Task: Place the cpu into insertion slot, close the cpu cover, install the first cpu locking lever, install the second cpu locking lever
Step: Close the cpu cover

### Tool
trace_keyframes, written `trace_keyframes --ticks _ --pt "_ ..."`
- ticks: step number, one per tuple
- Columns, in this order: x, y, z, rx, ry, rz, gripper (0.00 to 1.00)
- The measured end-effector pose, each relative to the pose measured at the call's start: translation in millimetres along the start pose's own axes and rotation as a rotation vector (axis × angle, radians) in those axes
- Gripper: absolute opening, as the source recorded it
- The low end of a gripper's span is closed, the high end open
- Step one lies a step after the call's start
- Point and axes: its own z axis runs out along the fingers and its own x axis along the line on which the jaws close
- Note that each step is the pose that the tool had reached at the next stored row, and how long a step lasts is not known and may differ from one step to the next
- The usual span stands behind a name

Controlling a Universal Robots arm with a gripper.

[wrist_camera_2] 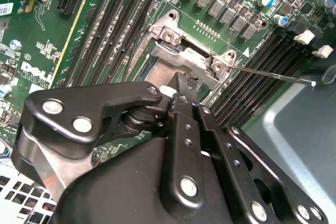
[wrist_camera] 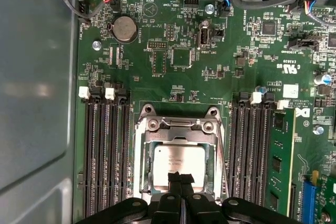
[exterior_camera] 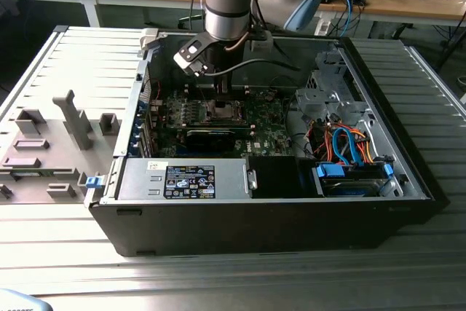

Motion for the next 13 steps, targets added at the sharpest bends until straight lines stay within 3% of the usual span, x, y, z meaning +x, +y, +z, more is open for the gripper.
trace_keyframes --ticks 13 --pt "0.4 -5.6 7.8 0.0 0.0 0.0 0.11"
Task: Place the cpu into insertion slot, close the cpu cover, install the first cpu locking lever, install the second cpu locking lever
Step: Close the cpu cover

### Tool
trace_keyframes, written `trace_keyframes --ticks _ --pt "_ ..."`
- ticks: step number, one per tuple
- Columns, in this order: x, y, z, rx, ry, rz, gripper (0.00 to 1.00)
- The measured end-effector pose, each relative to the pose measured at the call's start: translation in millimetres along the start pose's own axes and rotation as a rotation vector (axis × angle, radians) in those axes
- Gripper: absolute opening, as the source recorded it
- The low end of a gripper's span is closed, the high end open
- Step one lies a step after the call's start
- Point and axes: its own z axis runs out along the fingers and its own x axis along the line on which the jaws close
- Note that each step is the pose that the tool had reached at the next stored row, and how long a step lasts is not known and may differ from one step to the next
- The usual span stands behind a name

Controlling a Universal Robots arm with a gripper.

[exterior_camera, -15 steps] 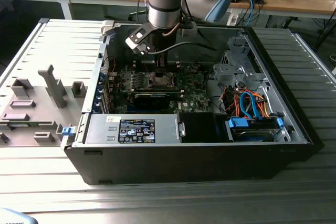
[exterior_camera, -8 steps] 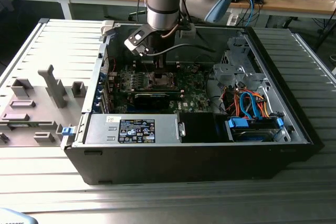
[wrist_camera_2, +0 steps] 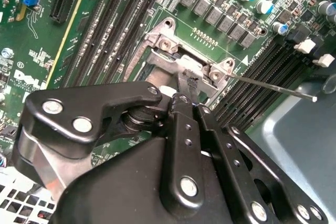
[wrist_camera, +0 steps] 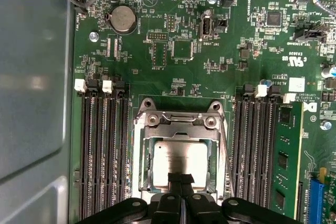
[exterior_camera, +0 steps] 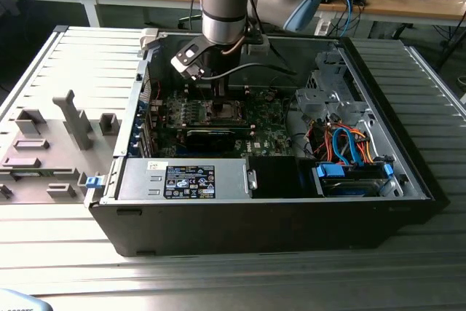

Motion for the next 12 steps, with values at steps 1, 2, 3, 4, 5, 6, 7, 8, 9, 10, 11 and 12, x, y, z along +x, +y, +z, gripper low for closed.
trace_keyframes --ticks 1,2,3,4,5,6,7,8,9,10,11,12 --pt "0.0 -0.7 0.5 0.0 0.0 0.0 0.11" --pt "0.1 -1.6 1.3 0.0 0.0 0.0 0.11" --pt "0.1 -2.2 1.8 0.0001 0.0 0.0 0.11" --pt "0.2 -2.8 2.4 0.0001 0.0 0.0 0.11" --pt "0.2 -3.2 3.0 0.0 0.0001 0.0 0.11" --pt "0.2 -3.7 3.8 0.0 0.0 0.0 0.11" --pt "0.2 -3.9 4.6 0.0 0.0 0.0 0.11" --pt "0.2 -4.1 5.1 0.0001 -0.0002 0.0 0.11" --pt "0.2 -4.2 5.3 0.0002 -0.0002 0.0 0.11" --pt "0.3 -4.2 5.4 0.0002 -0.0003 0.0 0.11" --pt "0.3 -4.2 5.4 0.0002 -0.0002 0.0 0.11" --pt "0.3 -4.0 5.5 0.0003 -0.0002 0.0 0.11"
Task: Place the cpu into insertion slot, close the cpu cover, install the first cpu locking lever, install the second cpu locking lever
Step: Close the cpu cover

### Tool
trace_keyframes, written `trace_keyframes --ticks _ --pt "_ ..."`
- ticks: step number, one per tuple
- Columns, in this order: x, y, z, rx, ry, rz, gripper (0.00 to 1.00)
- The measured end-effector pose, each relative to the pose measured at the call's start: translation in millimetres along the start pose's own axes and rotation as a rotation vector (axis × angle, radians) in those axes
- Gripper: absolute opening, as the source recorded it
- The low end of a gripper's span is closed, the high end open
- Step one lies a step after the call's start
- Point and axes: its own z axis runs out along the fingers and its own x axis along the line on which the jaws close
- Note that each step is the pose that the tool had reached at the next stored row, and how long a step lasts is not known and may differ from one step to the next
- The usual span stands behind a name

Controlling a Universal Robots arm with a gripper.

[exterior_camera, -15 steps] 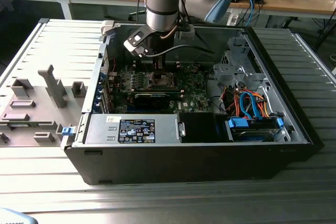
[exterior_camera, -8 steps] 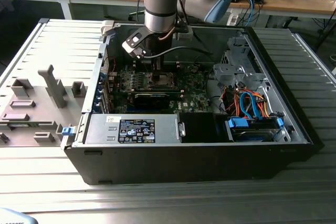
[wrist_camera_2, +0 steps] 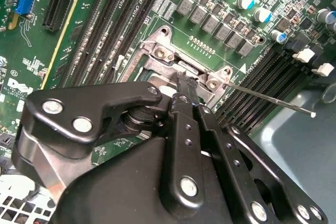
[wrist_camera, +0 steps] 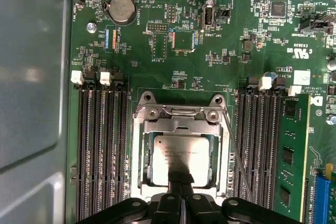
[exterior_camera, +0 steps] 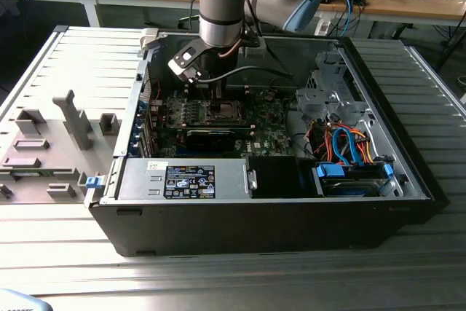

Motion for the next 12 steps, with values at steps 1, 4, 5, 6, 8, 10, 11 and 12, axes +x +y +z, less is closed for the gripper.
trace_keyframes --ticks 1,4,5,6,8,10,11,12 --pt "0.0 2.0 0.1 -0.0002 0.0002 0.0 0.11" --pt "-0.6 13.1 -0.7 0.0024 0.0004 0.0 0.11" --pt "-0.8 16.1 -1.8 0.0042 0.0002 0.0 0.11" --pt "-0.8 17.8 -3.7 0.0055 0.0004 0.0 0.11" --pt "-1.1 19.7 -12.6 0.0082 0.0004 0.0 0.11" --pt "-1.4 20.2 -23.6 0.0093 0.0005 0.0 0.11" --pt "-1.5 20.2 -28.5 0.0094 0.0005 0.0 0.11" --pt "-1.5 20.1 -30.4 0.0094 0.0005 0.0 0.11"
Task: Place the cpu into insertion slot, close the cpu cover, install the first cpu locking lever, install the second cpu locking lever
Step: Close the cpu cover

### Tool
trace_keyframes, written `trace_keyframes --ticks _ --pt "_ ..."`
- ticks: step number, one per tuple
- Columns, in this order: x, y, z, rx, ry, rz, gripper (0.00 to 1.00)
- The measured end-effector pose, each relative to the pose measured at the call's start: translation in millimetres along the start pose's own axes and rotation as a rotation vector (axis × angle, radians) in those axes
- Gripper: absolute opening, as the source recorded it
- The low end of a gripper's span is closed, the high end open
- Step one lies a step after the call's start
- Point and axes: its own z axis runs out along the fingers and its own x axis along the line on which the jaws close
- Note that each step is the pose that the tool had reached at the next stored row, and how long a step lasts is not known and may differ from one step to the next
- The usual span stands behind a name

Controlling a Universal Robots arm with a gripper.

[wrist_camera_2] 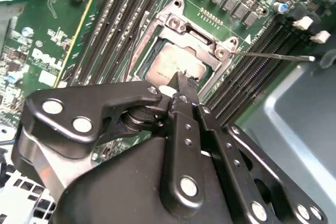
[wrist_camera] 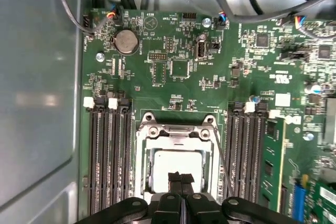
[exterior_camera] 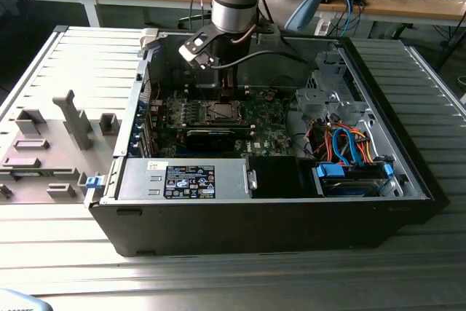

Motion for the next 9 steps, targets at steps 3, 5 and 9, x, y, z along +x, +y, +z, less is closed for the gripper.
trace_keyframes --ticks 3,5,9 --pt "-0.1 -0.2 -5.9 0.0 0.0 0.0 0.11" --pt "-0.2 -0.3 -9.1 0.0 0.0 0.0 0.11" --pt "-0.3 -0.5 -14.7 0.0 0.0 0.0 0.11"
